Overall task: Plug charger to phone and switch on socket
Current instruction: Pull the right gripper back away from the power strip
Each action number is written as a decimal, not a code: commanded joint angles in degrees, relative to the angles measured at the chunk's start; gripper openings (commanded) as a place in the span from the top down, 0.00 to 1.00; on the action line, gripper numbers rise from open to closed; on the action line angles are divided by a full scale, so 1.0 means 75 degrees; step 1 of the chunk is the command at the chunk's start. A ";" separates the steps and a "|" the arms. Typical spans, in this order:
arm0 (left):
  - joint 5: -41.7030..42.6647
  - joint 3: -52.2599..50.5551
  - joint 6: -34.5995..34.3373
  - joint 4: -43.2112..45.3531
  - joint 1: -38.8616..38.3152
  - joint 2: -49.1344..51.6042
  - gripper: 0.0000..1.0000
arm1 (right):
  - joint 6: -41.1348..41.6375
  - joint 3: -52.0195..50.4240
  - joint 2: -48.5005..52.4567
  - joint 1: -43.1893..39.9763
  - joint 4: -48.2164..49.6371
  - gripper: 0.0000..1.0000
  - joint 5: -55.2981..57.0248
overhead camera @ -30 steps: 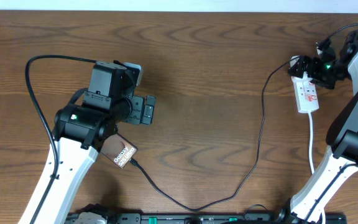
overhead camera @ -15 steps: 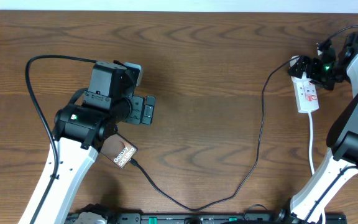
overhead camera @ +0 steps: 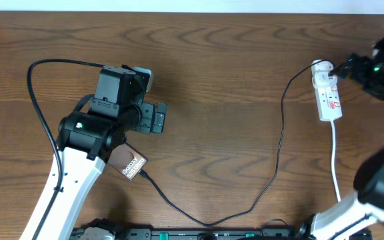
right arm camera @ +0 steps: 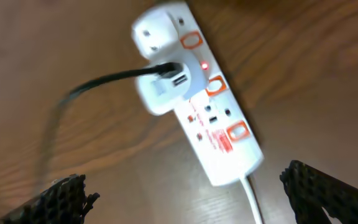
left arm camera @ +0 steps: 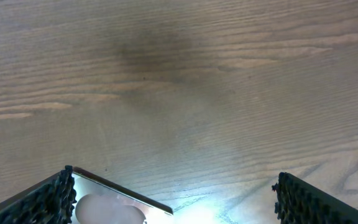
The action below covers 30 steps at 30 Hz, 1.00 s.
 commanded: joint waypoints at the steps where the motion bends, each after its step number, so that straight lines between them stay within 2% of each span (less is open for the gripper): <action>1: -0.0152 0.0175 0.0070 -0.0026 -0.0017 -0.0082 0.01 | 0.0472 0.0070 -0.1256 0.0003 -0.0545 0.01 0.0251; 7: -0.0152 0.0175 0.0070 -0.0026 -0.0017 -0.0082 0.01 | 0.0927 0.0070 -0.2687 0.0003 -0.1772 0.01 0.0251; 12: -0.0152 0.0175 0.0070 -0.0026 -0.0017 -0.0082 0.01 | 0.0927 0.0070 -0.3401 0.0003 -0.1912 0.01 0.0251; 30: -0.0152 0.0175 0.0070 -0.0026 -0.0017 -0.0082 0.01 | 0.0927 0.0070 -0.3649 0.0003 -0.1912 0.01 0.0251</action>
